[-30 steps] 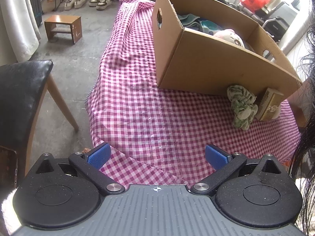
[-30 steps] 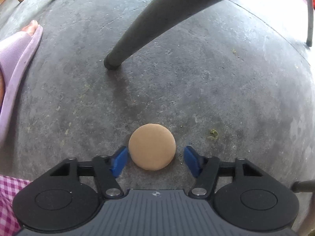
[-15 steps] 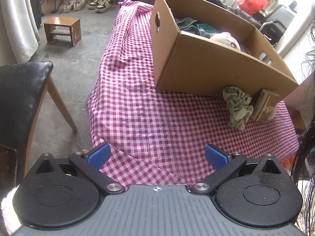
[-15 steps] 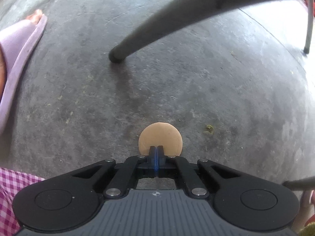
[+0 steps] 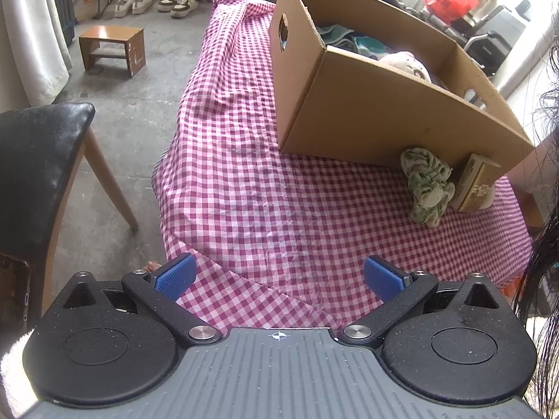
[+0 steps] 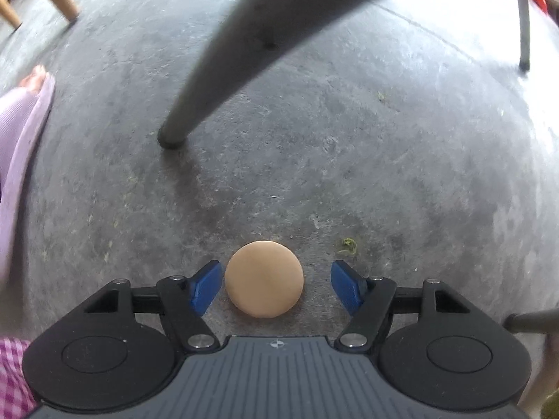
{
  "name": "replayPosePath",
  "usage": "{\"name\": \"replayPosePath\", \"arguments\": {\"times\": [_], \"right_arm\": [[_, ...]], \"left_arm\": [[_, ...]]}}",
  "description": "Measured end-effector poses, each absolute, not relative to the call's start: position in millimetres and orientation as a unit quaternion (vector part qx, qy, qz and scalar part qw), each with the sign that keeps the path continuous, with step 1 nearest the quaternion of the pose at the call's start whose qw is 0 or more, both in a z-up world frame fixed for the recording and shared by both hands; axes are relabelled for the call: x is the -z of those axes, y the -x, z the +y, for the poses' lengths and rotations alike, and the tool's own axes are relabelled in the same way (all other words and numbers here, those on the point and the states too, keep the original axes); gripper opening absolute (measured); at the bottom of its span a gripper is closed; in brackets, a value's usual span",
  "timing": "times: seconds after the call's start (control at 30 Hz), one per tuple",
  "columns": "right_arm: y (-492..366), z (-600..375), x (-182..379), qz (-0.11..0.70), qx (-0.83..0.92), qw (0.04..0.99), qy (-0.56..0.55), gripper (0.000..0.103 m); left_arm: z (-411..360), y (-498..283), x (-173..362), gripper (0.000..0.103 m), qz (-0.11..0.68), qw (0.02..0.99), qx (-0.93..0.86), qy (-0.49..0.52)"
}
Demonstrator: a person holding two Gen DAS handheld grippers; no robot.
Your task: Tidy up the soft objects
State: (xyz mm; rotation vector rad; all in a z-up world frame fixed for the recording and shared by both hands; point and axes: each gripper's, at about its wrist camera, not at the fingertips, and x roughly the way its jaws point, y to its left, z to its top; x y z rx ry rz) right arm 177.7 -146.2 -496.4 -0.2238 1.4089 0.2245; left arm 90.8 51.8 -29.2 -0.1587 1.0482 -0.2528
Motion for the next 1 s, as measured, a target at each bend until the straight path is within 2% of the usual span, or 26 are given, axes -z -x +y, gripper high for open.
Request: {"name": "replayPosePath", "arguments": {"times": [0.17, 0.23, 0.4, 0.53, 0.6, 0.8, 1.0], "right_arm": [[-187, -155, 506, 0.669, -0.088, 0.735, 0.069, 0.07], [-186, -152, 504, 0.669, -0.094, 0.734, 0.075, 0.067], [-185, -134, 499, 0.678, -0.102, 0.723, 0.085, 0.044], [-184, -122, 492, 0.674, -0.104, 0.726, 0.089, 0.033], [-179, -114, 492, 0.67, -0.11, 0.728, 0.094, 0.023], [-164, -111, 487, 0.663, -0.123, 0.731, 0.107, 0.011], [-147, -122, 485, 0.661, -0.138, 0.727, 0.122, 0.008]], "left_arm": [[52, -92, 30, 0.103, 0.5, 0.854, 0.119, 0.075], [53, -93, 31, 0.103, 0.5, 0.854, 0.118, 0.077], [54, -94, 31, 0.103, 0.5, 0.854, 0.119, 0.084], [54, -92, 30, 0.103, 0.498, 0.855, 0.12, 0.084], [55, -91, 30, 0.103, 0.498, 0.855, 0.119, 0.085], [56, -89, 31, 0.103, 0.497, 0.855, 0.121, 0.088], [56, -84, 27, 0.103, 0.491, 0.858, 0.124, 0.089]]}}
